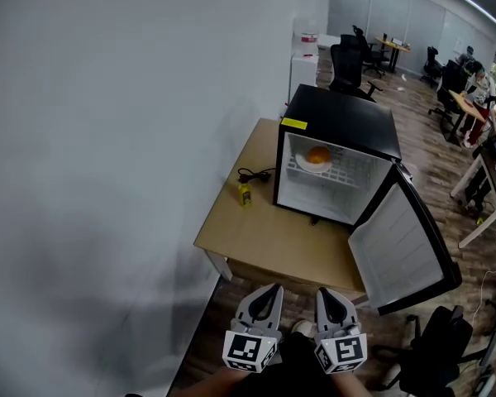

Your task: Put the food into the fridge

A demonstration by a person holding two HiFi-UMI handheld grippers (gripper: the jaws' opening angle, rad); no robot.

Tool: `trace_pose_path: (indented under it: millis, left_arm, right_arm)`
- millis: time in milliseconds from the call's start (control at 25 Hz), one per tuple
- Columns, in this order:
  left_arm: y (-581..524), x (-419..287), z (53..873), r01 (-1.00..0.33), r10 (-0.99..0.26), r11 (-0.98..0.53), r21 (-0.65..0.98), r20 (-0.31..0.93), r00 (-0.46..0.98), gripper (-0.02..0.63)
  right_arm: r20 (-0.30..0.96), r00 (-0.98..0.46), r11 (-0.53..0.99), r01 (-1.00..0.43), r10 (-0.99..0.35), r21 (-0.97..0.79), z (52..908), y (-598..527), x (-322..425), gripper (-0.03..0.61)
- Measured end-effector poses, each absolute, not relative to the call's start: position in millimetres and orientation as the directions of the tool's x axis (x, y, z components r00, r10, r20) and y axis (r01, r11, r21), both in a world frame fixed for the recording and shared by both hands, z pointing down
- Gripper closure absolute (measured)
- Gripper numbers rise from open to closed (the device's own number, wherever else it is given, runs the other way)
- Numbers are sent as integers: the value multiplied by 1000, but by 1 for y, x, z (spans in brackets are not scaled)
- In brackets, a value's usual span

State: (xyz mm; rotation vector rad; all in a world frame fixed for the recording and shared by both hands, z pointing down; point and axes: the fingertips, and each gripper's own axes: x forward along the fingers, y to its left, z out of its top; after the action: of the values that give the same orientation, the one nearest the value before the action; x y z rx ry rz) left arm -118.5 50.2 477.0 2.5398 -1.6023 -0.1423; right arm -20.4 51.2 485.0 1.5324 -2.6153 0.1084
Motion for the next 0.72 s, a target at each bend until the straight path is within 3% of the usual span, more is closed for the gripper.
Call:
trace_pose_path:
  millis: [720]
  left_arm:
    - [78,-79,473,-909,-916,-390,147,36,398,600]
  right_arm:
    - [141,-498,505,-863,-856,24,470,70,20,519]
